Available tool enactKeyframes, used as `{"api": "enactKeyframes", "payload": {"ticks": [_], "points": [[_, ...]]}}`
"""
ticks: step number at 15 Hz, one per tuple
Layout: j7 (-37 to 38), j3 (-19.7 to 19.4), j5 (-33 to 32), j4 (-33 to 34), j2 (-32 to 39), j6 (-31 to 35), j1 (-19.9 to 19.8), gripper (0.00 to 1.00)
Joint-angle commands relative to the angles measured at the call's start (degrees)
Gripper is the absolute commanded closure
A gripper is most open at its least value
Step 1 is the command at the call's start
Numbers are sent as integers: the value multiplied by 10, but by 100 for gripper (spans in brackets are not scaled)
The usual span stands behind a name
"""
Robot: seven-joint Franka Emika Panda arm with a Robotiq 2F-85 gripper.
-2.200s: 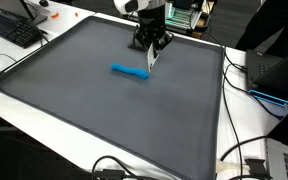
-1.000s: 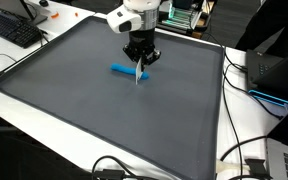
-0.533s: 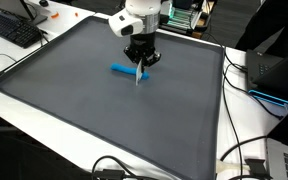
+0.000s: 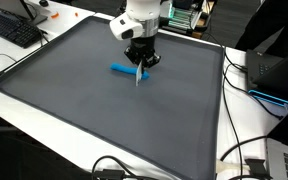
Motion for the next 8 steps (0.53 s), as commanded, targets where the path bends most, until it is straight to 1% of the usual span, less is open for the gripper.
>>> {"api": "enactKeyframes", "payload": {"ticks": [1,4,8], "points": [[10,-1,9,-9,15,-18,-2,99],[-14,22,54,-2,13,-31,-16,99],[-27,34,93,4,8,-47,-23,99]]}}
